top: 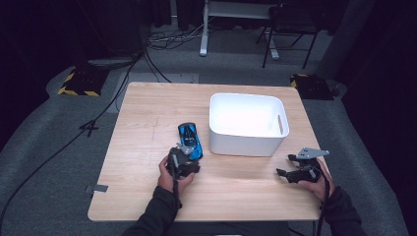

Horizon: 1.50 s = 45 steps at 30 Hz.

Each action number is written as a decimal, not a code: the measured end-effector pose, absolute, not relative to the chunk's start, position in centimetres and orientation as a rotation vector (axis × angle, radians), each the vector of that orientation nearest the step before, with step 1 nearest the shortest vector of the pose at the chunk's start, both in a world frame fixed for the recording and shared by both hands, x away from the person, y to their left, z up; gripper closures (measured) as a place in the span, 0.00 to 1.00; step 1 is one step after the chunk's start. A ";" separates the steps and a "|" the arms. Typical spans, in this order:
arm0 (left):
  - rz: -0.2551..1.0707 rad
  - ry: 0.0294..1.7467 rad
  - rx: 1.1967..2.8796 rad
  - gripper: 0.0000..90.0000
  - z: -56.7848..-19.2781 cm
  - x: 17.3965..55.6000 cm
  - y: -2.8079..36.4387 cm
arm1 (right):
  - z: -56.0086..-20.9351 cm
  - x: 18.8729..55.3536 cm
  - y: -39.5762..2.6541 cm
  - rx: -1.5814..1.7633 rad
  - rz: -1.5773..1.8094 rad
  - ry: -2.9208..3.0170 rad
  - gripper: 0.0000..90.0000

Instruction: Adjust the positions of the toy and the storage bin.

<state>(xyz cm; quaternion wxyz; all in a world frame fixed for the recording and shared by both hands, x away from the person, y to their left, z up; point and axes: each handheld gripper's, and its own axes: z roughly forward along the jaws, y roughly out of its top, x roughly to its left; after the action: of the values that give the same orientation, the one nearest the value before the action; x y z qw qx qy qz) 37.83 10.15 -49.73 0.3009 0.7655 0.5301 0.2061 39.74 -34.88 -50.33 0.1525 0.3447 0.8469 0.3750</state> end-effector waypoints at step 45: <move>0.615 1.629 1.896 0.15 -50.1 39.5 5.4 | -50.3 39.8 -34.9 0.975 1.077 2.436 0.17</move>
<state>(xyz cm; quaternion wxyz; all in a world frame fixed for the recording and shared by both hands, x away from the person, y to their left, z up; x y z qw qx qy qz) 39.53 5.42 -50.07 0.2797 0.7071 0.6076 0.2292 39.77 -34.95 -50.34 0.1521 0.3399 0.8489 0.3752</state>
